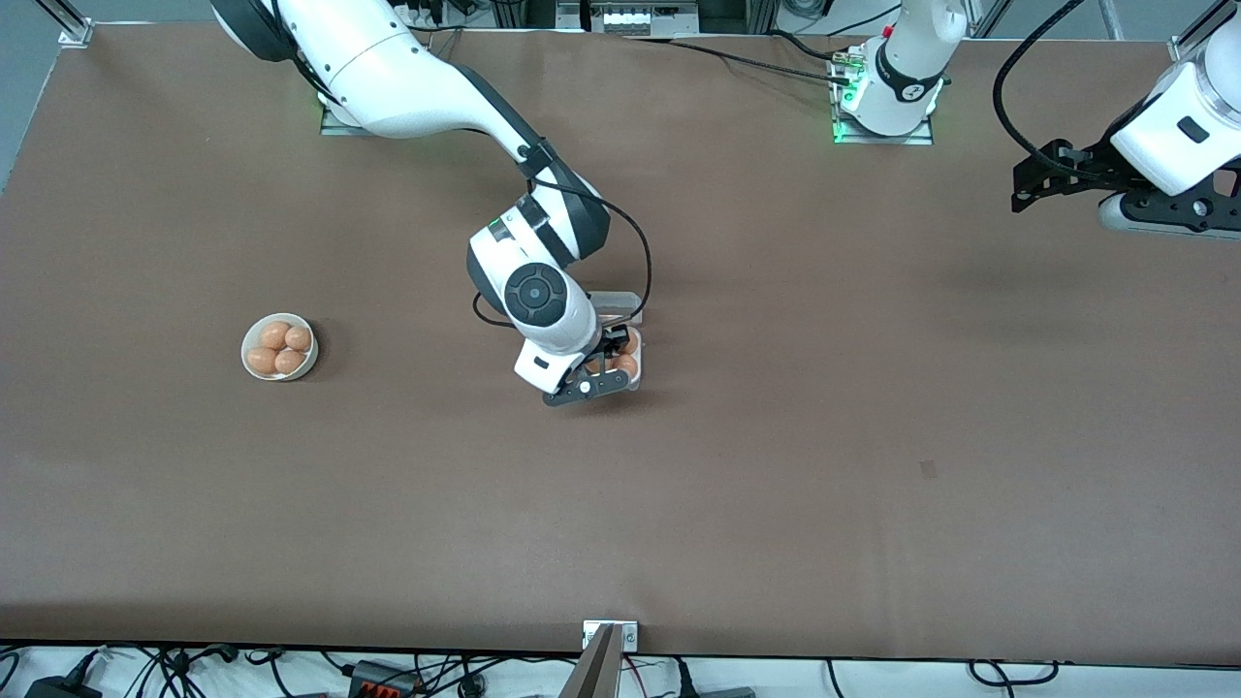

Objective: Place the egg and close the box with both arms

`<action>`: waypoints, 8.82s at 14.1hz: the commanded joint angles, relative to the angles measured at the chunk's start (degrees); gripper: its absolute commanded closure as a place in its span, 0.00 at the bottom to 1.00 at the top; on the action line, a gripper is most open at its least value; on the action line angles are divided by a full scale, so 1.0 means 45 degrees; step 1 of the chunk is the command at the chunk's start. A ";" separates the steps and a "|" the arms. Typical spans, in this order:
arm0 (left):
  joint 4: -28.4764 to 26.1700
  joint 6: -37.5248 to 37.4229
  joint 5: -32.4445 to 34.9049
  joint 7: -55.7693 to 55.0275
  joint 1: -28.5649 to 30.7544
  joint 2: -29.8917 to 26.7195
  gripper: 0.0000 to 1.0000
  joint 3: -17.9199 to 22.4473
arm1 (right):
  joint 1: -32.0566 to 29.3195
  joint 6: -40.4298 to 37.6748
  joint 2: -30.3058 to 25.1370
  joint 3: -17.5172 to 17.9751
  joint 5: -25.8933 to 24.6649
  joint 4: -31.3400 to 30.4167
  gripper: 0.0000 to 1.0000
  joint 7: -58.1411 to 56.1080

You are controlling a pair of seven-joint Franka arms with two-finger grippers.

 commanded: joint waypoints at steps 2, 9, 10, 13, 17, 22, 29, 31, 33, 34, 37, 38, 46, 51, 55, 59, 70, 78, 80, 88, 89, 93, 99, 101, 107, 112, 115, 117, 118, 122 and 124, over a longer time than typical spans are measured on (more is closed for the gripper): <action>0.0027 -0.0019 0.0236 0.0157 0.0027 -0.0042 0.00 -0.0054 | 0.0118 -0.0058 0.0252 -0.0089 0.0011 0.0377 0.38 0.0255; 0.0105 -0.0097 0.0216 0.0273 0.0047 0.0271 0.00 -0.0015 | 0.0021 -0.0448 -0.0507 -0.0245 -0.0047 0.0396 0.00 0.1444; 0.0105 -0.0116 0.0216 0.0157 0.0047 0.0271 0.00 -0.0015 | -0.0115 -0.0797 -0.0838 -0.0420 -0.0047 0.0396 0.00 0.1505; 0.0105 -0.0155 0.0236 0.0291 0.0066 0.0290 0.53 0.0024 | -0.0234 -0.1988 -0.2283 -0.1453 -0.0028 0.0396 0.00 0.1310; 0.0144 -0.0429 0.0236 0.0215 0.0047 0.0310 0.94 0.0044 | -0.0292 -0.3862 -0.3826 -0.3073 -0.0009 0.0396 0.00 0.1155; 0.0144 -0.0468 0.0216 0.0156 0.0027 0.0310 0.99 -0.0014 | -0.1910 -0.4609 -0.4941 -0.3586 -0.0008 0.0338 0.00 -0.0467; 0.0066 -0.1971 0.0041 0.0312 -0.0129 0.0408 0.99 -0.1105 | -0.3983 -0.5233 -0.5373 -0.4032 -0.0086 0.0376 0.00 -0.1659; -0.0031 -0.1991 -0.0037 0.0176 -0.0149 0.0408 0.99 -0.1885 | -0.4701 -0.5293 -0.5916 -0.3938 -0.0028 0.0377 0.00 -0.1775; -0.0381 -0.1643 -0.0445 -0.0077 -0.0149 0.0582 0.99 -0.2589 | -0.5698 -0.5312 -0.6269 -0.3471 -0.0028 0.0300 0.00 -0.2708; -0.0461 -0.1214 -0.0796 -0.0407 -0.0129 0.0873 0.99 -0.2786 | -0.6321 -0.5486 -0.6484 -0.3159 -0.0028 0.0279 0.00 -0.3390; -0.0889 0.0152 -0.1463 -0.1715 -0.0149 0.1442 0.99 -0.3565 | -0.7187 -0.6150 -0.6817 -0.2784 -0.0105 0.0260 0.00 -0.4469; -0.1413 0.1008 -0.1463 -0.2454 -0.0149 0.1520 0.99 -0.3975 | -0.7187 -0.6307 -0.6837 -0.2785 -0.0319 0.0240 0.00 -0.4607; -0.3253 0.5289 -0.1308 -0.5974 -0.0207 0.2535 0.99 -0.7355 | -0.6797 -0.4336 -1.0040 -0.2746 -0.1161 -0.5051 0.00 -0.4900; -0.3919 0.7848 -0.1288 -0.6719 -0.1065 0.3490 0.99 -0.7476 | -0.6797 -0.4941 -1.0138 -0.2746 -0.1141 -0.4800 0.00 -0.4940; -0.3919 1.0096 -0.1288 -0.7031 -0.1846 0.5092 0.99 -0.7456 | -0.6836 -0.4961 -0.9885 -0.2746 -0.1044 -0.4468 0.00 -0.4940; -0.3899 1.1109 -0.1288 -0.7247 -0.2745 0.6107 0.99 -0.7378 | -0.6699 -0.4961 -0.9865 -0.2746 -0.1044 -0.4447 0.00 -0.4940; -0.3782 1.4766 -0.0350 -0.7266 -0.4404 0.8161 0.99 -0.5877 | -0.7479 -0.4903 -0.9865 -0.2024 -0.1063 -0.4369 0.00 -0.4959; -0.1717 1.5157 0.1323 -0.7090 -0.4642 0.8979 0.99 -0.4566 | -0.8125 -0.5019 -1.0040 -0.1261 -0.1141 -0.4369 0.00 -0.4959; -0.1244 1.5157 0.1701 -0.7129 -0.4601 0.9255 0.99 -0.4449 | -0.8144 -0.5175 -1.0060 -0.1280 -0.1141 -0.4369 0.00 -0.4959; -0.1419 1.2355 0.1740 -0.7130 -0.4290 0.7834 0.99 -0.4506 | -0.7539 -0.5292 -1.0158 -0.1729 -0.1180 -0.4389 0.00 -0.4979; -0.1399 1.1436 0.1720 -0.7129 -0.4231 0.7423 0.99 -0.4507 | -0.7558 -0.5505 -1.0158 -0.1711 -0.1180 -0.4389 0.00 -0.4979; -0.1243 0.6578 0.1720 -0.6935 -0.3743 0.5666 0.99 -0.4624 | -0.7793 -0.5488 -1.0197 -0.1691 -0.1102 -0.4389 0.00 -0.5291; -0.0096 0.0948 0.1720 -0.4031 -0.1756 0.3767 0.50 -0.4565 | -0.7773 -0.5547 -1.0470 -0.1691 -0.1122 -0.4681 0.00 -0.5292; 0.0532 0.0295 0.1740 -0.2741 -0.0914 0.3748 0.12 -0.4508 | -0.7734 -0.5527 -1.0529 -0.1632 -0.1122 -0.4818 0.00 -0.5292; 0.2404 -0.0989 0.1506 -0.2032 0.0339 0.3747 0.00 -0.4546 | -0.7773 -0.5566 -1.0431 -0.1652 -0.1043 -0.4682 0.00 -0.5233; 0.4203 -0.2731 0.1408 -0.1993 0.1002 0.3689 0.00 -0.4527 | -0.7793 -0.5586 -1.0431 -0.1671 -0.1063 -0.4701 0.00 -0.5292; 0.4364 -0.2831 0.0549 -0.1954 0.0696 0.2716 0.00 -0.2914 | -0.7812 -0.5566 -1.0412 -0.1691 -0.1063 -0.4701 0.00 -0.5292; 0.3081 -0.1842 -0.0247 -0.1953 -0.0301 0.1488 0.00 -0.1097 | -0.7793 -0.5508 -1.0412 -0.1691 -0.1121 -0.4701 0.00 -0.5292; 0.2049 -0.1158 -0.0639 -0.1934 -0.0382 0.0805 0.00 -0.0606 | -0.7793 -0.5508 -1.0412 -0.1691 -0.1122 -0.4682 0.00 -0.5292; -0.0929 0.0938 -0.0411 -0.1662 -0.0402 -0.1193 0.00 -0.0171 | -0.7793 -0.5449 -1.0412 -0.1691 -0.1122 -0.4682 0.00 -0.5292; -0.0969 0.1152 -0.0253 -0.1640 -0.0402 -0.1136 0.00 -0.0171 | -0.7793 -0.5429 -1.0412 -0.1691 -0.1122 -0.4682 0.00 -0.5292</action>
